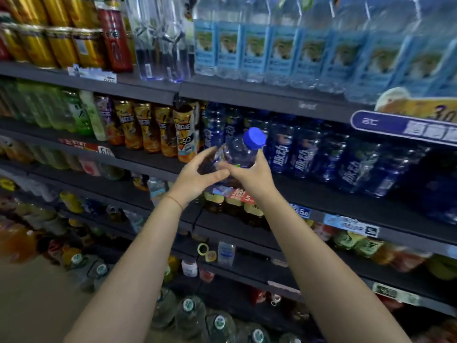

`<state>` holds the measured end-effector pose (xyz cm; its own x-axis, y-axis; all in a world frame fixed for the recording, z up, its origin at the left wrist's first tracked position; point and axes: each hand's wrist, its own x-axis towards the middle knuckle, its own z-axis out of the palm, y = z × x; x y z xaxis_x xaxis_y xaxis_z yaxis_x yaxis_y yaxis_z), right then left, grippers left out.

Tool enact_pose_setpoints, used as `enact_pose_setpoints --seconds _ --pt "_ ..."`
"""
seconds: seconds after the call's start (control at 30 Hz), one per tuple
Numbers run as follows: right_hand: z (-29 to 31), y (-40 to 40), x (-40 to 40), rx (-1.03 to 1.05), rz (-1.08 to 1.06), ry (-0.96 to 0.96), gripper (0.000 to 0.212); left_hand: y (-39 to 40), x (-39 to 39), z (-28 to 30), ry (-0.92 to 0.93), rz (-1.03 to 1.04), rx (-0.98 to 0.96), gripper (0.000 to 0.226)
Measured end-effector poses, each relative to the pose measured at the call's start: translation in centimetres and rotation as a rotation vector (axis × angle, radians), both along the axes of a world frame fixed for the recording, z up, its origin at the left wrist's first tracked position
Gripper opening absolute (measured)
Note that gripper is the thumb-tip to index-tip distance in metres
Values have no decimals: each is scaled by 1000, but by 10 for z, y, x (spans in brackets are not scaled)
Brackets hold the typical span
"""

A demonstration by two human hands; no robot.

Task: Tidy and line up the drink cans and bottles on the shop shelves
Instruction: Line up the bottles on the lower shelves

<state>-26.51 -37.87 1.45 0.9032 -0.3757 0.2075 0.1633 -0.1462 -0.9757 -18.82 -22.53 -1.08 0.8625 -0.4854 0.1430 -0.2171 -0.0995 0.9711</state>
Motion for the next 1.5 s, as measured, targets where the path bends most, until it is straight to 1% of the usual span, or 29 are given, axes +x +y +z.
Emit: enact_pose_setpoints --seconds 0.07,0.13,0.2,0.3,0.4,0.57,0.63,0.77,0.83,0.87,0.97,1.03,1.1,1.17,1.2,1.27,1.4,1.5 --pt "3 -13 -3 29 -94 -21 62 -18 2 1 -73 -7 106 95" --pt "5 -24 -1 28 -160 -32 63 -39 0 1 -149 20 212 96" --pt "7 -31 6 -6 -192 -21 65 -58 1 -1 -195 76 257 92" --pt "9 -35 20 -117 -187 43 71 -76 7 -2 -178 175 268 72" --pt "6 -40 31 -227 -162 134 71 -86 19 -9 -191 244 387 51" --pt "-4 -48 49 -227 -173 194 80 -89 33 -15 -192 264 453 40" --pt "-8 -50 57 -255 -188 196 70 -87 40 -15 -192 282 457 39" --pt "-30 -49 68 -481 -271 105 29 -80 63 -20 -245 288 487 43" --pt "-43 -44 68 -555 -237 75 11 -80 74 -22 -243 283 480 46" --pt "-49 -42 67 -578 -205 60 8 -80 80 -22 -236 282 470 47" --pt "-59 -35 68 -670 -90 85 40 -83 98 -21 -221 261 454 51" --pt "-61 -35 72 -762 -72 182 59 -87 108 -17 -170 234 406 45" --pt "-59 -37 78 -872 -68 303 72 -90 116 -16 -106 215 337 39" --pt "-57 -37 83 -974 -66 404 82 -93 118 -16 -7 199 242 44" --pt "-56 -37 87 -1012 -73 430 84 -93 118 -16 37 183 200 46" --pt "-56 -34 95 -1048 -87 473 84 -94 119 -21 75 134 177 48" --pt "-59 -29 106 -1068 -108 546 83 -94 118 -27 95 62 176 61" --pt "-62 -25 106 -1033 -99 546 84 -92 120 -29 119 44 192 64"
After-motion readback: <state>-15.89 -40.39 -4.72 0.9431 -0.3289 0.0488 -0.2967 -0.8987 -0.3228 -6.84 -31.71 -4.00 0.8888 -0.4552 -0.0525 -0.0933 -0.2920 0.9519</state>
